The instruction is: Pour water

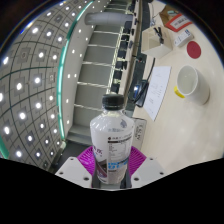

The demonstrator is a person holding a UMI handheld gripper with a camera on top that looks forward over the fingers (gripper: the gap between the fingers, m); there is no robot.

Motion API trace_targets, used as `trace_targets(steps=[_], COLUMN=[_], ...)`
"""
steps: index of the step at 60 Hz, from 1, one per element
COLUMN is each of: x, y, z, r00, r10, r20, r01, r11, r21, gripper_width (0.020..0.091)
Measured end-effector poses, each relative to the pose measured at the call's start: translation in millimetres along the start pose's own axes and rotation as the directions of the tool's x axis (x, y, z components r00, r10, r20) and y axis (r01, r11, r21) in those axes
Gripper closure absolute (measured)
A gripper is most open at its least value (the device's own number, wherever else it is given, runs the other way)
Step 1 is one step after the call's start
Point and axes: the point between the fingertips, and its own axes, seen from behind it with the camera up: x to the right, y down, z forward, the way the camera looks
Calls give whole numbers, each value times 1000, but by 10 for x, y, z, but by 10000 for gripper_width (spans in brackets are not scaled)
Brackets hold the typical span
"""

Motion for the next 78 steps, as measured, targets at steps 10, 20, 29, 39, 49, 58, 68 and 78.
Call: trace_targets(steps=[10, 20, 29, 39, 49, 58, 68, 78], x=[277, 570, 696, 518, 167, -49, 210, 847], y=[-609, -871, -849, -783, -1185, -1921, -2730, -3191], z=[46, 42, 65, 6, -34, -236, -379, -551], r00=[934, 785, 764, 892, 999, 865, 556, 279], r10=[350, 611, 642, 451, -32, -498, -796, -889], r20=[64, 101, 65, 19, 6, -66, -240, -363], r01=[-352, -616, -644, -450, 32, 500, 823, 935], r11=[935, 788, 765, 892, 999, 865, 568, 338], r21=[27, 26, 8, -44, -34, 33, 22, -108], gripper_width=[715, 718, 715, 717, 716, 713, 714, 716])
